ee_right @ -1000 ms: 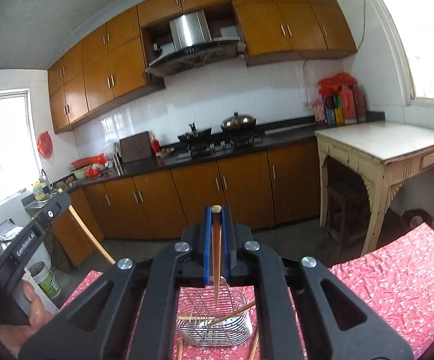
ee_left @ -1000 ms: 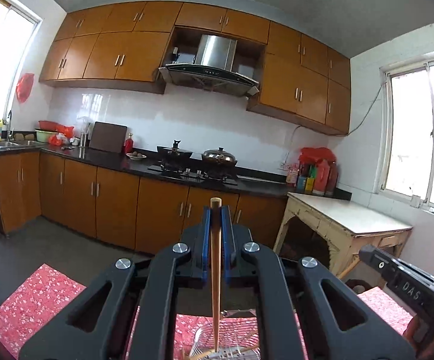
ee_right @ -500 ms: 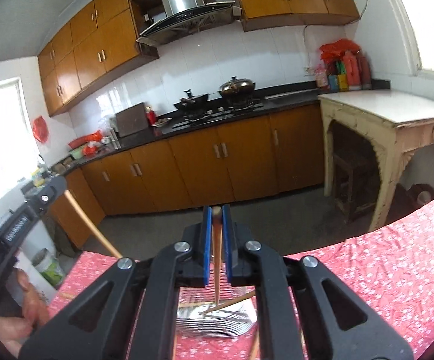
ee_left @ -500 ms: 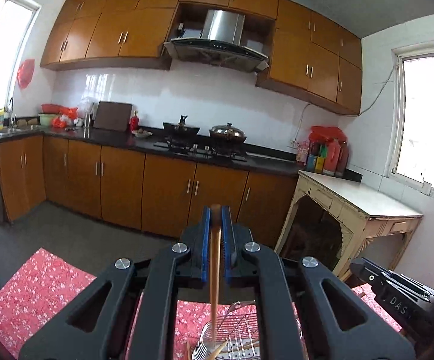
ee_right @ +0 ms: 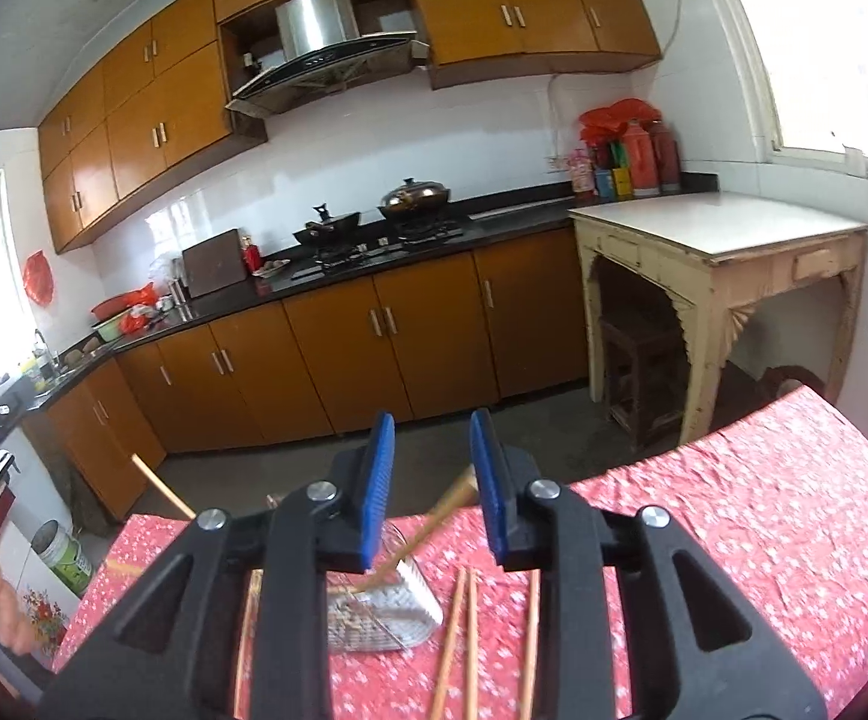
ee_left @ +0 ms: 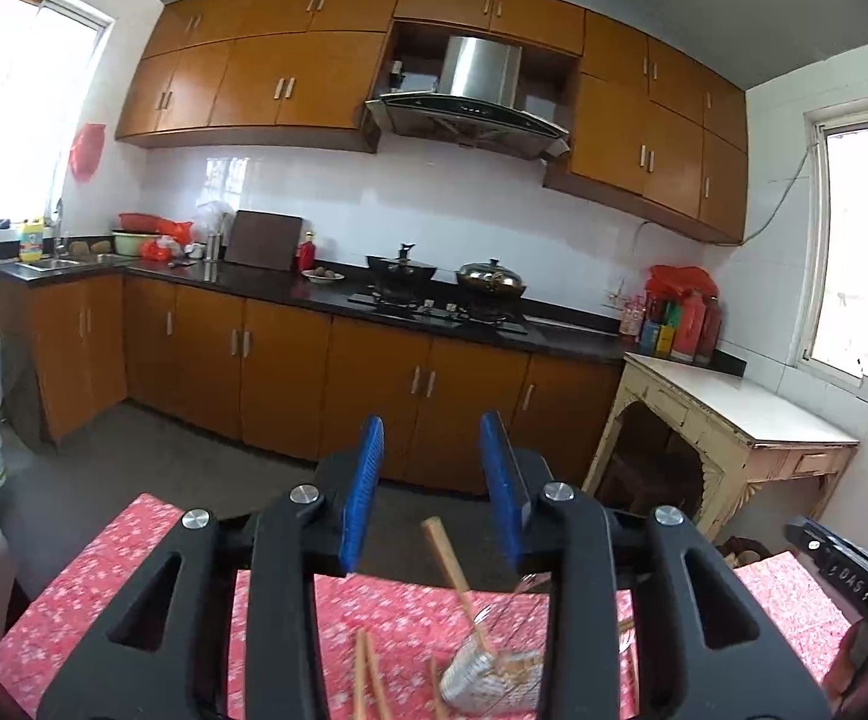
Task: Organize utensils
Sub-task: 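Lower the chopsticks into the wire holder and open both grippers, then return to the table and close the right gripper on another chopstick, then close the left gripper on a chopstick while the right gripper holds its chopstick, then lift both chopsticks upright and carry them over the wire holder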
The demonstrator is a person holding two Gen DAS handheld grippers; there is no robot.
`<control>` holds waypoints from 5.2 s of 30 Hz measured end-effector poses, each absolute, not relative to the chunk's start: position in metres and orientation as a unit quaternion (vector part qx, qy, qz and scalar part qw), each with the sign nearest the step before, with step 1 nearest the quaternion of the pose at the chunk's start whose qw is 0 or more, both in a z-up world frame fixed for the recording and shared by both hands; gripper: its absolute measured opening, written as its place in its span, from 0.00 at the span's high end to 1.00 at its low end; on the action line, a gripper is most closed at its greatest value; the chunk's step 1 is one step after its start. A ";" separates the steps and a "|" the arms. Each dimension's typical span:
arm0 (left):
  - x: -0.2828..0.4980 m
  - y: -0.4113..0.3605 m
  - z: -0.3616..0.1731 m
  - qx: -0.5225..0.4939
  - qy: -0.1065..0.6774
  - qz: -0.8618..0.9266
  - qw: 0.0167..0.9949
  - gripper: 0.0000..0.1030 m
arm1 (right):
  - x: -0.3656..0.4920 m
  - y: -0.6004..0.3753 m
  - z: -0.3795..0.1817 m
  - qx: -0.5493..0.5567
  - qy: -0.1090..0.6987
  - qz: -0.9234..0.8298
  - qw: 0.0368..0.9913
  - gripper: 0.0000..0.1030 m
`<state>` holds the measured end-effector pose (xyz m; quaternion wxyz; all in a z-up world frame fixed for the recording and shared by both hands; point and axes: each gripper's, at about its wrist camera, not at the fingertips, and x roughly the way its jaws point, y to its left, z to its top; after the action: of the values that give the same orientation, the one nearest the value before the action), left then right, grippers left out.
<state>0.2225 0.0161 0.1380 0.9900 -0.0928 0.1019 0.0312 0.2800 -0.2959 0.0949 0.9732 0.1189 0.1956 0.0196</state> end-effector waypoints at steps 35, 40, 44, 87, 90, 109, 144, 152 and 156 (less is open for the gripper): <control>0.171 0.024 -0.088 -0.054 0.366 -0.009 0.929 0.50 | 0.228 -0.280 -0.141 0.058 0.427 0.002 0.902 0.93; 0.177 0.015 -0.096 -0.046 0.385 -0.011 0.922 0.50 | 0.253 -0.320 -0.140 0.107 0.427 -0.078 0.895 0.93; 0.184 0.008 -0.103 -0.039 0.401 -0.010 0.915 0.50 | 0.263 -0.343 -0.141 0.136 0.428 -0.101 0.888 0.93; 0.229 0.062 -0.120 -0.021 0.430 0.028 0.902 0.48 | 0.281 -0.370 -0.143 0.115 0.410 -0.139 0.894 0.92; 0.227 0.066 -0.119 -0.029 0.428 0.029 0.903 0.52 | 0.280 -0.369 -0.143 0.115 0.410 -0.139 0.894 0.92; 0.199 0.066 -0.107 -0.005 0.399 0.027 0.916 0.93 | 0.248 -0.364 -0.120 0.092 0.358 -0.132 0.920 0.93; 0.150 0.095 0.046 -0.066 0.131 0.056 0.988 0.93 | 0.182 -0.341 0.055 0.097 0.106 -0.068 0.987 0.93; 0.136 0.086 0.063 -0.070 0.120 0.023 0.990 0.93 | 0.168 -0.333 0.075 0.107 0.090 -0.034 0.990 0.93; 0.127 0.076 0.076 -0.077 0.115 -0.012 0.990 0.93 | 0.158 -0.328 0.087 0.113 0.083 -0.012 0.990 0.93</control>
<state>0.1274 0.0764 0.0764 0.9903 -0.0768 0.1151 -0.0122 0.1577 -0.3280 0.0870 0.9900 0.1131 0.0830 -0.0123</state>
